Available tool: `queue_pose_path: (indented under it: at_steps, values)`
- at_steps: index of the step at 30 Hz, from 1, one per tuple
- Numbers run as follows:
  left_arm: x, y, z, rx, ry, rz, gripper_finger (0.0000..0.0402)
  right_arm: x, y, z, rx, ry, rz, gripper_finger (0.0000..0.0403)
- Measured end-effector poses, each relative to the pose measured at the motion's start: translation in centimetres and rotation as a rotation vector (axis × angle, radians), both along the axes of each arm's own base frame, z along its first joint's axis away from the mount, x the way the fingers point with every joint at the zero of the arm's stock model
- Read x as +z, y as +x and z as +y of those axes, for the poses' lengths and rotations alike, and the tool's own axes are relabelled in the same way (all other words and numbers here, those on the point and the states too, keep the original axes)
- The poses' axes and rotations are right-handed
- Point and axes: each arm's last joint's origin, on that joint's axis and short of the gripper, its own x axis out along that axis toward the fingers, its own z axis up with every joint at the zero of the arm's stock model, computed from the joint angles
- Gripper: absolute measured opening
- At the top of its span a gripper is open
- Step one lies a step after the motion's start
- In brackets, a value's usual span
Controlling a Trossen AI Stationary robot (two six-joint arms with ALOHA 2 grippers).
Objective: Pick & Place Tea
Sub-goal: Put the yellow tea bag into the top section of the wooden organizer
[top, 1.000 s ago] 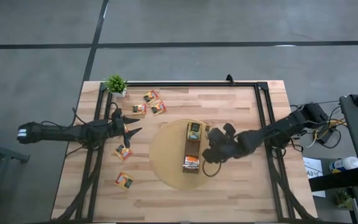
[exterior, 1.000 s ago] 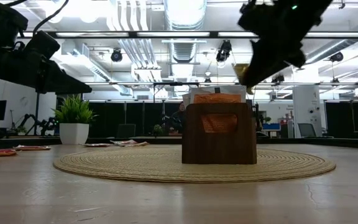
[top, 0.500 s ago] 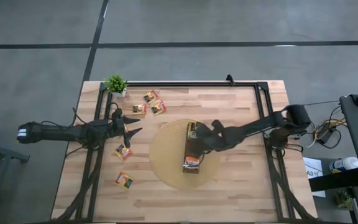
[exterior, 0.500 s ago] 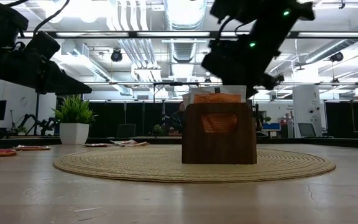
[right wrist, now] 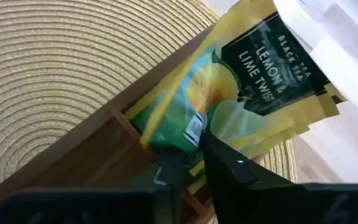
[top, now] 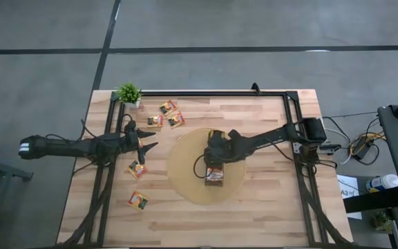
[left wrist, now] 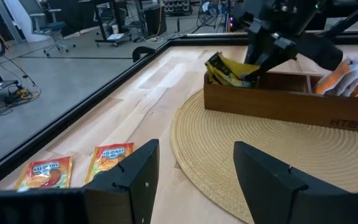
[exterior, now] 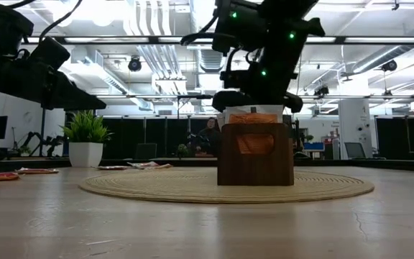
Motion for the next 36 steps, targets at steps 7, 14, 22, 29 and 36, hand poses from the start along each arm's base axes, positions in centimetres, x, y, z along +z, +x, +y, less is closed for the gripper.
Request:
queue_pose_path:
  at_steps: [7,14,22,29,36]
  values:
    - [0.0,0.0,0.0,0.001,0.0,0.006,0.0202,1.6,0.2,0.1,0.039,-0.001,-0.006,0.0107]
    - [0.0,0.0,0.0,0.001,0.0,0.005,0.0202,3.4,0.4,0.2,0.056,0.003,0.033,0.0153]
    - [0.0,0.0,0.0,0.0,0.0,0.005,0.0202,4.7,0.9,0.3,0.104,-0.011,0.026,0.0165]
    - [0.0,0.0,0.0,0.0,0.0,0.004,0.0202,2.7,0.5,-0.2,0.094,0.002,0.079,0.014]
    - [0.0,0.0,0.0,0.0,0.0,0.004,0.0202,-1.5,1.4,-1.9,0.011,-0.03,0.161,0.0125]
